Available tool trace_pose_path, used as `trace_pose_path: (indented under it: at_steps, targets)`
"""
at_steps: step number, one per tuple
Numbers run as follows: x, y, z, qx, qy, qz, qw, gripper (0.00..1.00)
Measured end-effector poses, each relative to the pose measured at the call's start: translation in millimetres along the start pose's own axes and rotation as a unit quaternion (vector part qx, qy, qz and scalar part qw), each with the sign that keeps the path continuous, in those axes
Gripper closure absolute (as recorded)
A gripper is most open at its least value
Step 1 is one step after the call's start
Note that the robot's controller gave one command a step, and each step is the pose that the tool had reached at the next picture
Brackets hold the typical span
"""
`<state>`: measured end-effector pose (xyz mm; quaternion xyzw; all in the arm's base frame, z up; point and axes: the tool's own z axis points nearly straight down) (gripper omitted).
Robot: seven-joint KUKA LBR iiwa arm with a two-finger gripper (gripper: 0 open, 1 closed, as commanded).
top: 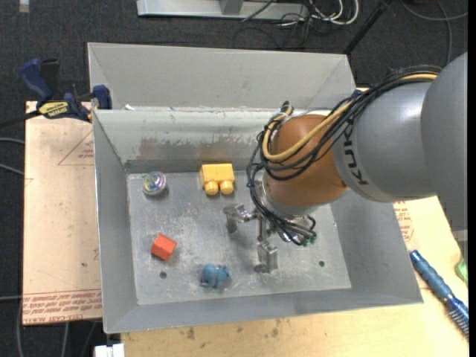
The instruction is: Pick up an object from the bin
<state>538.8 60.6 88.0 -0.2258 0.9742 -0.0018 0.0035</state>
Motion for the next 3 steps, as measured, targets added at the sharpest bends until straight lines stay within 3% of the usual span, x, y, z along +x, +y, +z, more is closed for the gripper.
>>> trace_pose_path:
  at_steps: [1, 2, 3]
  targets:
    - [-7.6, 79, -12, -0.005, 0.0018, -0.070, 0.9975, 0.00]
    - [12.0, 86, 17, -0.002, -0.0023, -0.049, 0.9988, 0.00]
    - [14.1, 86, 17, -0.003, 0.0018, -0.048, 0.9988, 1.00]
